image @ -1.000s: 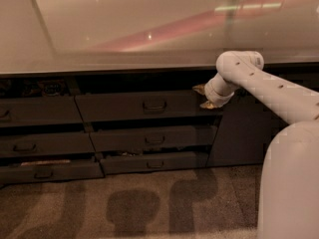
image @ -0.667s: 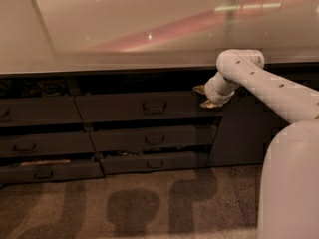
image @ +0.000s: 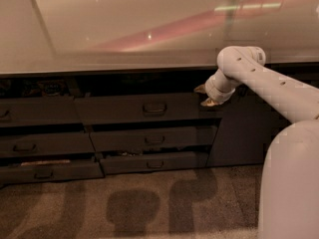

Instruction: Open top drawer

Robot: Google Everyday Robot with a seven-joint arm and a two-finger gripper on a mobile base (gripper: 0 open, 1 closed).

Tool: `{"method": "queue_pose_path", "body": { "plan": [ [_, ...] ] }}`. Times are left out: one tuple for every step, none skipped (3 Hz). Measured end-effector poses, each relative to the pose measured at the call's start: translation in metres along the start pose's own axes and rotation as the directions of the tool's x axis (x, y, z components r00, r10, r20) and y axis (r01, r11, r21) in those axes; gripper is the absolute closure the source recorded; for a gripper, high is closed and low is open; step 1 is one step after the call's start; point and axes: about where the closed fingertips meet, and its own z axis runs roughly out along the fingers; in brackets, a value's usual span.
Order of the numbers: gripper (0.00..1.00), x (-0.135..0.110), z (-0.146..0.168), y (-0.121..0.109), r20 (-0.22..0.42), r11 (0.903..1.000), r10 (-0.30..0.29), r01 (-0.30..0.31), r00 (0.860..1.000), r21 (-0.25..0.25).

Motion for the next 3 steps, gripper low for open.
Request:
{"method": "queue_pose_path", "body": {
  "plan": [
    [1.0,0.0069,-0.0259,0.0017,-0.043,0.9986,-0.008,0.01,0.999,0.051],
    [1.0,0.0056,-0.0321,0.0007,-0.043,0.9986,-0.008,0.01,0.999,0.052],
    [1.0,0.0045,-0.0342,0.0019,-0.043,0.9986,-0.01,0.012,0.999,0.051]
  ]
}}
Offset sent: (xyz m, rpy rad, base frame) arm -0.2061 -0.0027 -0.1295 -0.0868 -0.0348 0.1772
